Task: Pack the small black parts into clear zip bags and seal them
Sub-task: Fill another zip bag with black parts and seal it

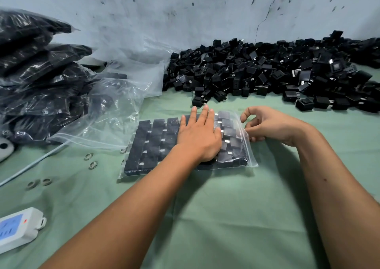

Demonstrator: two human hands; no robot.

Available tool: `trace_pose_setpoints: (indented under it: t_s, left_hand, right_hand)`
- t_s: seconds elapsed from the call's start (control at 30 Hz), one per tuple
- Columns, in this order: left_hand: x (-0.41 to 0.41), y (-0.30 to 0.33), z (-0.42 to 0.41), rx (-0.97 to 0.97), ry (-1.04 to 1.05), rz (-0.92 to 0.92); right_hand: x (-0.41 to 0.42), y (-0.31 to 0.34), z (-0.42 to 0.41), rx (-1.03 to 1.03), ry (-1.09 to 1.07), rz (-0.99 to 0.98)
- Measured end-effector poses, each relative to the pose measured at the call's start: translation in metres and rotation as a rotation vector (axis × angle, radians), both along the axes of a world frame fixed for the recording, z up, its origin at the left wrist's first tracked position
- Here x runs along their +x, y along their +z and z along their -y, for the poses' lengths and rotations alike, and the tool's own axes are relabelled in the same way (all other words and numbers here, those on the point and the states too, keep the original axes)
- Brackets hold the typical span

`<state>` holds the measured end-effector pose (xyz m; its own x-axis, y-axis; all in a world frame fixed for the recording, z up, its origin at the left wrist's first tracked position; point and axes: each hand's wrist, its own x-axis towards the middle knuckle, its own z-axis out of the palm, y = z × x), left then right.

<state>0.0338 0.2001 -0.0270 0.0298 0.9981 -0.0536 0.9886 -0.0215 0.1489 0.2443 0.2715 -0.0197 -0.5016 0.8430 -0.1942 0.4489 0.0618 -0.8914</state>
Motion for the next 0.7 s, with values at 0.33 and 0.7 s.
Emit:
trace_pose_setpoints:
  t_s: [0.33,0.7]
  left_hand:
    - [0.005,-0.004,0.002,-0.005,0.026,0.02]
    - [0.008,-0.005,0.006,0.017,0.048,0.016]
  right_hand:
    - [-0.008,0.005,0.008,-0.042,0.055,-0.031]
    - [-0.004,0.015,0.007,-0.14,0.207,0.205]
